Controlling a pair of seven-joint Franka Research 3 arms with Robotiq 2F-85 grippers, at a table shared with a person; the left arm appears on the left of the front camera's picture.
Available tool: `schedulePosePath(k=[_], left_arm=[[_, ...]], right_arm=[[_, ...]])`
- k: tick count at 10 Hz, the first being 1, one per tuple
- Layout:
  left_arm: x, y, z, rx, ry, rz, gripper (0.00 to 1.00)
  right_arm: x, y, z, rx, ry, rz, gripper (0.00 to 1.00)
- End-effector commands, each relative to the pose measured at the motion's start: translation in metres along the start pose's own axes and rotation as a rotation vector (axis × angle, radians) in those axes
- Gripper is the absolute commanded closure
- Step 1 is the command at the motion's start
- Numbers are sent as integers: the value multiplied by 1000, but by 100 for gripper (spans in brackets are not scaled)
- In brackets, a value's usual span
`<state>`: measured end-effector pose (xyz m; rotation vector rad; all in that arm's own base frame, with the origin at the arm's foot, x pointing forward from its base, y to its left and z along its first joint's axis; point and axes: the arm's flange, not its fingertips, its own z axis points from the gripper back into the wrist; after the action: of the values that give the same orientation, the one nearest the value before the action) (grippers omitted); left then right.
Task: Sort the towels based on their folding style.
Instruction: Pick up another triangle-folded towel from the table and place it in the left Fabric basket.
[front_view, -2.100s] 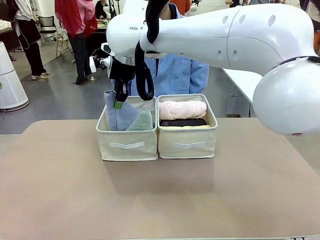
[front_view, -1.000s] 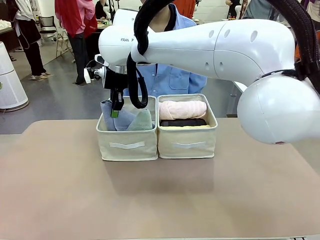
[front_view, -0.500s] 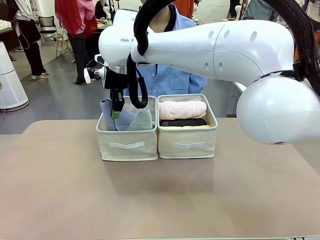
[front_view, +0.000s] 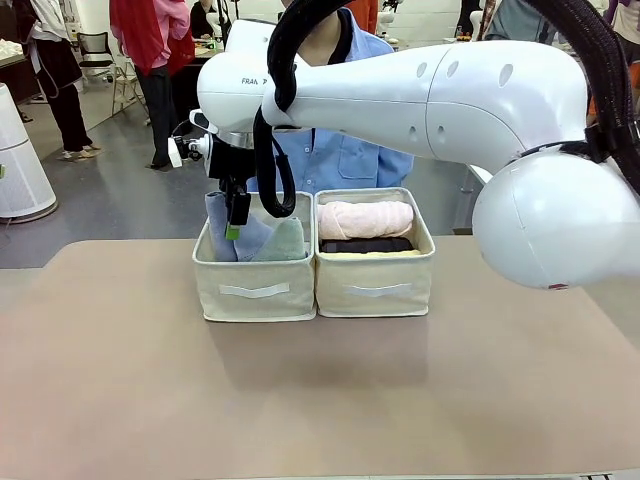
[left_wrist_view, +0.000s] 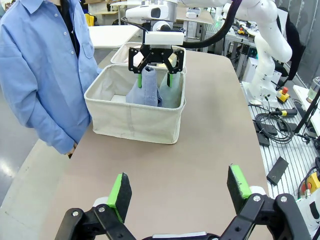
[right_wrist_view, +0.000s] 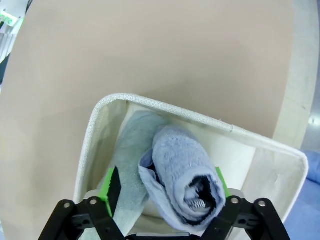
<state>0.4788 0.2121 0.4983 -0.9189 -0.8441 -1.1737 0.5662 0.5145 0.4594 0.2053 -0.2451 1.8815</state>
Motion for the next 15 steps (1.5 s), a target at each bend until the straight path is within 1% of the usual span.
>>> schedulePosePath(k=[1, 7, 11, 15], left_arm=[[1, -1, 1, 9, 5, 1, 0], [1, -1, 1, 9, 5, 1, 0], [1, -1, 1, 9, 5, 1, 0], [1, -1, 1, 9, 5, 1, 0]], right_arm=[[6, -12, 7, -23, 23, 10, 0], [-3, -6, 31, -76, 22, -2, 0], [0, 5, 51, -109, 22, 11, 0], [-2, 15, 61, -121, 25, 12, 0]])
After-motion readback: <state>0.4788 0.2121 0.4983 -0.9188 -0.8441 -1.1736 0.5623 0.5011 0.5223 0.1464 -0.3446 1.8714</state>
